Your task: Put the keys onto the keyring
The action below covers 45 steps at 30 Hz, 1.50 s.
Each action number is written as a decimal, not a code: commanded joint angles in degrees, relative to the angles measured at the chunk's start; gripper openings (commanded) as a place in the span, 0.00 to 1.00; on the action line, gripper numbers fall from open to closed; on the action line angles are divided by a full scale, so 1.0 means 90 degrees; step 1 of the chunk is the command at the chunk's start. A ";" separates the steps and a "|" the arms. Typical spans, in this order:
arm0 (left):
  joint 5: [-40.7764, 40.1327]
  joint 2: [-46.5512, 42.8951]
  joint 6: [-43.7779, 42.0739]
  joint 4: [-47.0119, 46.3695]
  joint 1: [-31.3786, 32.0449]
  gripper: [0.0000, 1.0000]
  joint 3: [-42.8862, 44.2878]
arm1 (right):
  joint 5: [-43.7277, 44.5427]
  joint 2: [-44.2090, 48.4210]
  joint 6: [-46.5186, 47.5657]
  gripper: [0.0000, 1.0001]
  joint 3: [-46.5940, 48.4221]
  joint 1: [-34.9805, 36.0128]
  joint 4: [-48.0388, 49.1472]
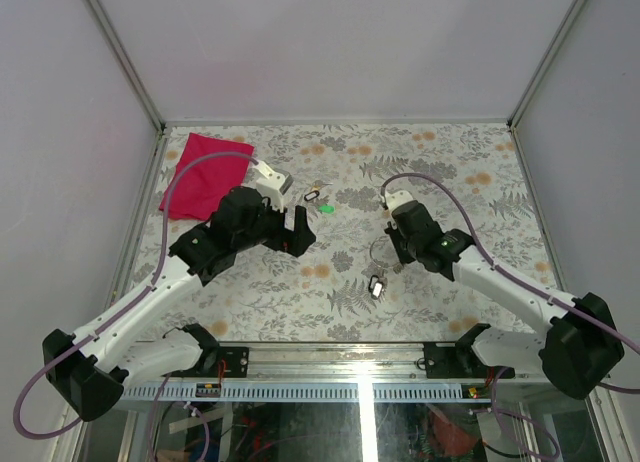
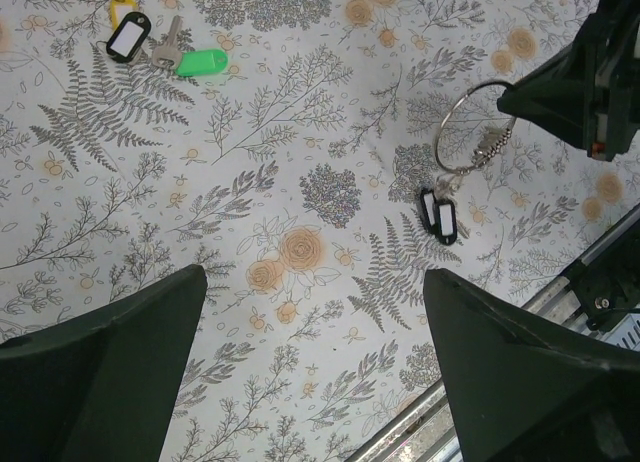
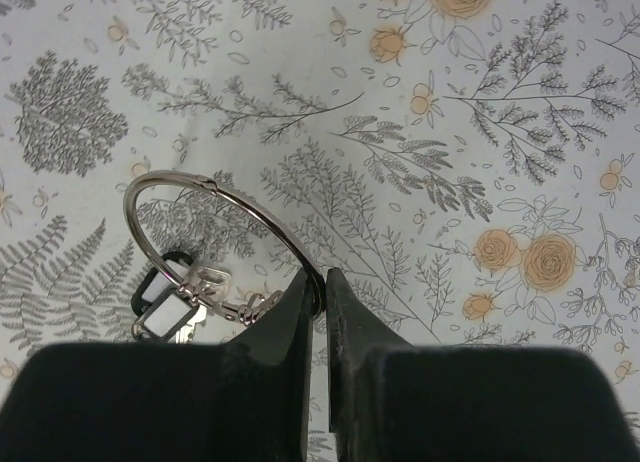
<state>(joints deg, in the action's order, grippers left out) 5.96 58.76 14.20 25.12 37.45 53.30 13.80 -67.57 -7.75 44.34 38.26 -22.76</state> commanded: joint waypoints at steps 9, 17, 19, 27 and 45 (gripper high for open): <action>-0.0008 0.0119 0.0057 -0.0277 -0.0052 0.93 -0.0092 | -0.0358 -0.1055 -0.0036 0.01 0.0564 -0.0851 0.0758; -0.0155 0.0198 0.0181 -0.0158 -0.0050 0.94 -0.0110 | -0.0541 -0.1821 -0.0041 0.03 0.0830 -0.1431 0.0964; -0.0193 0.0236 0.0221 -0.0139 -0.0050 0.94 -0.0114 | -0.0540 -0.2082 -0.0012 0.04 0.0949 -0.1557 0.0992; -0.0392 0.0622 0.0478 -0.0026 -0.0050 0.96 -0.0074 | -0.0534 -0.3036 -0.0136 0.16 0.1533 -0.1883 0.1018; -0.1802 0.1375 0.1275 0.0226 -0.0349 1.00 0.0366 | -0.0750 -0.0957 -0.1113 0.85 0.1156 -0.2206 0.1299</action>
<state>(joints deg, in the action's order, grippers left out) -5.93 72.58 24.23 28.80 35.27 54.50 7.68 -87.33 -13.85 54.96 18.68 -12.53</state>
